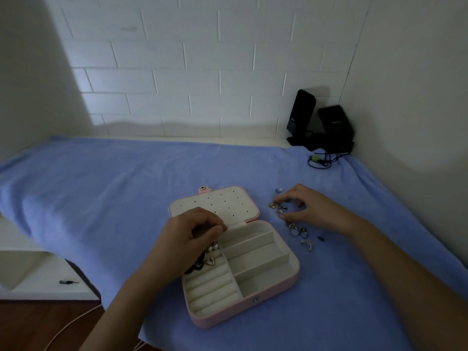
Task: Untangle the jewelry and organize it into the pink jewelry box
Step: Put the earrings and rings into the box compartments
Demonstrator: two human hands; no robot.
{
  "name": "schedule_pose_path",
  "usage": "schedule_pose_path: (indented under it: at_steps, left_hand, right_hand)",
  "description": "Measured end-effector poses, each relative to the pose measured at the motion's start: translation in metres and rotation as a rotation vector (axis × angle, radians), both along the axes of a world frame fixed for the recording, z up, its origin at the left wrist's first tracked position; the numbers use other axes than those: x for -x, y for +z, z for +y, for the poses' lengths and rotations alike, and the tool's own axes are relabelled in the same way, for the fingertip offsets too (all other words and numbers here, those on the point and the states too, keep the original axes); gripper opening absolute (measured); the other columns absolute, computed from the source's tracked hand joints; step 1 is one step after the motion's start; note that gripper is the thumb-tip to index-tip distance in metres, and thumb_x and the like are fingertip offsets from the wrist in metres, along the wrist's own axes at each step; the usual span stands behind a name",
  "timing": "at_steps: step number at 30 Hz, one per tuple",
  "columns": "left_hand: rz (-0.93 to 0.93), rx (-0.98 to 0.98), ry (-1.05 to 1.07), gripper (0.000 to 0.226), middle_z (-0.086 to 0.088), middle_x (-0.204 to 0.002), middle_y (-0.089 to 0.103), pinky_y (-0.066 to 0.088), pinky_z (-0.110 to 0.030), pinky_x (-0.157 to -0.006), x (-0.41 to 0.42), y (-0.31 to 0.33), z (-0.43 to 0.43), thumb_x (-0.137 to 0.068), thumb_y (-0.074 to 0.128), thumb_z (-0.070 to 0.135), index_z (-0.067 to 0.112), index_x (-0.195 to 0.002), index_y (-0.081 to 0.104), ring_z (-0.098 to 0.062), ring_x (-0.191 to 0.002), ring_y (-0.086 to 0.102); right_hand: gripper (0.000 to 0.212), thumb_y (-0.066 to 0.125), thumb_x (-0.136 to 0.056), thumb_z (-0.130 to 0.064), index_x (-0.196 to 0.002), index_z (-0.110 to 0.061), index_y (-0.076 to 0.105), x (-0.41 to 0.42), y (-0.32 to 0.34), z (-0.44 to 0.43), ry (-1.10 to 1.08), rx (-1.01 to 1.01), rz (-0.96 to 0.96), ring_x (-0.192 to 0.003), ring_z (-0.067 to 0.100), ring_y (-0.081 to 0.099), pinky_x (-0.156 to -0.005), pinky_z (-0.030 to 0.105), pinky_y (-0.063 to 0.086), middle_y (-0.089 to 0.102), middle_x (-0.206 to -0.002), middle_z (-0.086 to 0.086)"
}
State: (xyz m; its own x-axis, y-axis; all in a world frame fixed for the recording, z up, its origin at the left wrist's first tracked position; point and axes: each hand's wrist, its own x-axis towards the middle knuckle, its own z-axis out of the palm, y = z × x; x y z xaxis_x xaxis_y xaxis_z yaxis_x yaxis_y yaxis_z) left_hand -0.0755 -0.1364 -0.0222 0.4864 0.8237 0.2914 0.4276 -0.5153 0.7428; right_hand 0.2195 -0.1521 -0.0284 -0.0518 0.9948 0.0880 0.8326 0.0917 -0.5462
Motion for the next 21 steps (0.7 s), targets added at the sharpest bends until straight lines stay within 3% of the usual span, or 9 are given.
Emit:
schedule_pose_path:
  at_steps: [2, 5, 8, 10, 13, 16, 18, 21]
  left_hand:
    - [0.005, -0.002, -0.006, 0.012, 0.018, -0.088, 0.067, 0.047, -0.012, -0.073, 0.0, -0.001, 0.001, -0.087, 0.063, 0.019, 0.027, -0.085, 0.071, 0.0, -0.086, 0.061]
    - [0.006, -0.022, -0.017, 0.012, 0.017, -0.089, 0.067, 0.047, -0.013, -0.074, 0.0, -0.002, 0.0, -0.087, 0.063, 0.018, 0.027, -0.084, 0.071, -0.001, -0.087, 0.061]
    - [0.002, -0.023, -0.021, 0.013, 0.018, -0.088, 0.067, 0.047, -0.013, -0.075, 0.001, -0.003, 0.001, -0.087, 0.063, 0.019, 0.028, -0.084, 0.071, -0.001, -0.088, 0.061]
    - [-0.007, -0.028, -0.024, 0.013, 0.021, -0.092, 0.065, 0.047, -0.012, -0.074, 0.001, -0.003, 0.002, -0.087, 0.063, 0.019, 0.029, -0.084, 0.071, -0.001, -0.088, 0.061]
    - [-0.013, -0.027, -0.032, 0.014, 0.024, -0.094, 0.064, 0.047, -0.011, -0.076, 0.003, -0.004, 0.002, -0.087, 0.063, 0.018, 0.029, -0.084, 0.071, 0.0, -0.088, 0.061]
    - [-0.024, -0.026, -0.041, 0.014, 0.023, -0.095, 0.065, 0.046, -0.011, -0.077, 0.004, -0.005, 0.003, -0.087, 0.064, 0.017, 0.027, -0.084, 0.072, 0.0, -0.089, 0.061]
    - [-0.022, -0.032, -0.052, 0.014, 0.023, -0.096, 0.064, 0.046, -0.009, -0.077, 0.004, -0.005, 0.002, -0.087, 0.064, 0.016, 0.027, -0.084, 0.072, 0.001, -0.09, 0.061]
    - [-0.022, -0.039, -0.053, 0.013, 0.023, -0.097, 0.064, 0.044, -0.008, -0.077, 0.004, -0.006, 0.003, -0.087, 0.064, 0.016, 0.026, -0.084, 0.072, 0.001, -0.09, 0.061]
  right_hand:
    - [0.03, 0.073, -0.079, -0.032, -0.107, -0.035, 0.062, 0.003, -0.002, 0.001, -0.044, -0.041, 0.016, -0.086, 0.001, 0.05, -0.074, 0.005, 0.037, 0.051, -0.099, -0.011]
    - [0.028, 0.064, -0.087, -0.033, -0.113, -0.023, 0.066, 0.011, -0.007, 0.004, -0.044, -0.14, 0.002, -0.083, -0.003, 0.049, -0.074, 0.006, 0.036, 0.052, -0.092, -0.013]
    - [0.02, 0.06, -0.091, -0.026, -0.105, -0.017, 0.072, 0.018, -0.011, 0.008, -0.028, -0.182, -0.001, -0.09, 0.009, 0.054, -0.076, 0.008, 0.037, 0.057, -0.092, -0.001]
    - [0.012, 0.066, -0.086, -0.022, -0.095, -0.019, 0.074, 0.019, -0.008, 0.008, -0.038, -0.17, -0.006, -0.089, 0.011, 0.057, -0.076, 0.008, 0.039, 0.059, -0.092, -0.001]
    - [0.004, 0.072, -0.081, -0.017, -0.082, -0.021, 0.073, 0.017, 0.002, 0.005, -0.041, -0.08, 0.042, -0.085, 0.009, 0.062, -0.077, 0.021, 0.047, 0.066, -0.086, -0.003]
    - [0.004, 0.073, -0.081, -0.018, -0.079, -0.021, 0.071, 0.01, 0.015, -0.002, -0.017, 0.057, 0.099, -0.062, -0.002, 0.057, -0.057, 0.012, 0.042, 0.067, -0.074, -0.006]
    - [0.002, 0.073, -0.081, -0.019, -0.08, -0.018, 0.072, 0.006, 0.019, -0.006, -0.014, 0.114, 0.14, -0.056, 0.001, 0.055, -0.05, 0.015, 0.041, 0.069, -0.074, -0.001]
    - [0.004, 0.07, -0.084, -0.018, -0.08, -0.019, 0.069, 0.0, 0.018, -0.009, -0.041, 0.084, 0.128, -0.06, 0.005, 0.059, -0.057, 0.021, 0.047, 0.07, -0.075, -0.002]
